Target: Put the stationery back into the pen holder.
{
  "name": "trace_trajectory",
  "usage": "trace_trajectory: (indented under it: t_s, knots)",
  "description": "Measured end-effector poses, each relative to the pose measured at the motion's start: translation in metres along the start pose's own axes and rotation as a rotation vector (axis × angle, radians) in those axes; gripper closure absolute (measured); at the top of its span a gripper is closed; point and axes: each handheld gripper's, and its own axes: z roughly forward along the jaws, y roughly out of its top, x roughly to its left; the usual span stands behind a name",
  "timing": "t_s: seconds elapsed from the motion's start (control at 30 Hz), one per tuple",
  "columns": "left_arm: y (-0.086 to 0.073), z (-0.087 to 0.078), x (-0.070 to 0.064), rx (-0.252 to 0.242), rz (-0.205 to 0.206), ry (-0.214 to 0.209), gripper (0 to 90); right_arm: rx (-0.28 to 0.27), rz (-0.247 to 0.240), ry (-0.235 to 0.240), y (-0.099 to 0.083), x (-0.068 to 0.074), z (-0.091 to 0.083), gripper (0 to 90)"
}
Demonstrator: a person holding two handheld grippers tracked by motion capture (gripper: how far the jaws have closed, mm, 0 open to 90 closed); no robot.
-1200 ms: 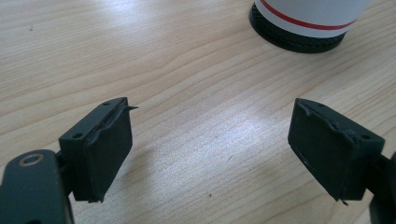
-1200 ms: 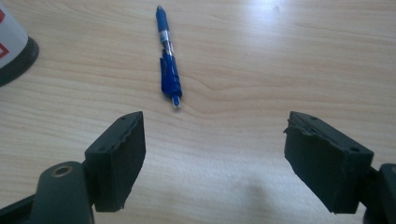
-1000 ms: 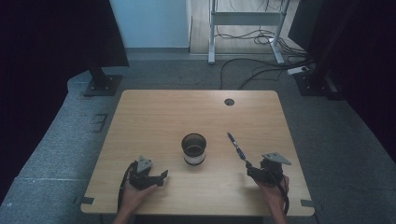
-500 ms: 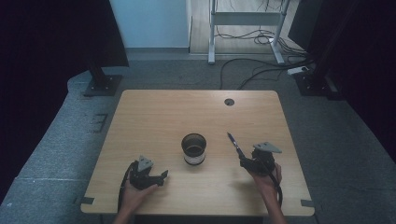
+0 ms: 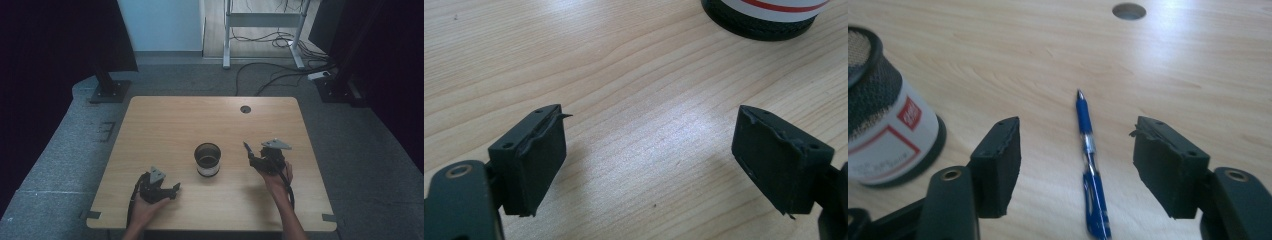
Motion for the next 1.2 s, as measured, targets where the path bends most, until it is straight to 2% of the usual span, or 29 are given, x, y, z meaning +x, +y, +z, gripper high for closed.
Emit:
trace_trajectory:
  t_s: [0.07,0.23,0.43,0.7,0.83,1.03,1.2]
  knots:
    - [0.000,0.000,0.000,0.005,0.000,-0.003,14.5,0.010,-0.014,-0.002,0.004,0.001,0.008,36.4]
    - [0.001,0.001,0.001,0.013,-0.005,-0.008,14.5,0.026,-0.009,-0.003,0.010,0.001,0.022,40.2]
    - [0.001,0.002,0.001,0.017,-0.007,-0.015,14.6,0.038,-0.004,-0.015,0.009,0.001,0.034,42.0]
    - [0.001,0.002,0.001,0.020,-0.007,-0.017,14.6,0.053,-0.027,-0.022,0.008,0.000,0.053,45.4]
    - [0.001,0.002,0.001,0.019,-0.006,-0.018,14.7,0.064,-0.017,-0.022,0.006,-0.005,0.066,47.1]
    - [0.001,0.002,0.001,0.022,-0.002,-0.022,14.8,0.086,-0.004,-0.019,0.011,-0.008,0.074,46.7]
    - [0.001,0.001,0.003,0.014,-0.014,-0.032,15.0,0.109,0.007,-0.030,0.009,-0.012,0.088,46.7]
